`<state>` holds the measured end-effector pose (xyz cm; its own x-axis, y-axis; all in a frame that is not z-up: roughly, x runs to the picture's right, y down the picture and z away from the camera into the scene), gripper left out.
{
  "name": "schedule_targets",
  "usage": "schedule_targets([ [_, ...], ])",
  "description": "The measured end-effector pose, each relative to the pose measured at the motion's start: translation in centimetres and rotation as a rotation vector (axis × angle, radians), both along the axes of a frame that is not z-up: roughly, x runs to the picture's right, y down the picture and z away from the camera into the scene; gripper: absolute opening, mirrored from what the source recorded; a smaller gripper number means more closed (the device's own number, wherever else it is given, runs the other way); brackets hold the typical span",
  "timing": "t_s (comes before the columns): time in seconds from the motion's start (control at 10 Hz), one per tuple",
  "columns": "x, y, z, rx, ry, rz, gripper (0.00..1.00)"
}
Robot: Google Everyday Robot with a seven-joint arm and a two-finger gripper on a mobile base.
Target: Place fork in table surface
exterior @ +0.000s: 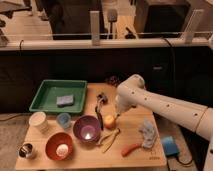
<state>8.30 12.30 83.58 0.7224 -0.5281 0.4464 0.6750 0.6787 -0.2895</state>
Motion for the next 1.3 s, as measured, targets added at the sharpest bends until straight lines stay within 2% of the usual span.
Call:
schedule_targets([
  [0.3, 0.1, 1.0, 1.8, -0.033, -0.017, -0.019, 0.80],
  [0.7, -0.6, 2.6, 3.9, -0.079, -0.004, -0.053, 0.80],
  [0.8, -0.8, 3.0, 4.4, -0.092, 0.001, -0.061, 0.77],
  [1.0, -0.7, 3.5, 5.2, -0.114, 0.022, -0.061, 0.58],
  [1.1, -0.6, 3.8, 5.4, -0.121, 0.027, -0.062, 0.53],
  [1.2, -0.4, 4.3, 5.8, -0.138, 0.044, -0.068, 0.39],
  [1.3, -0.4, 4.5, 6.2, -0.149, 0.057, -0.070, 0.20],
])
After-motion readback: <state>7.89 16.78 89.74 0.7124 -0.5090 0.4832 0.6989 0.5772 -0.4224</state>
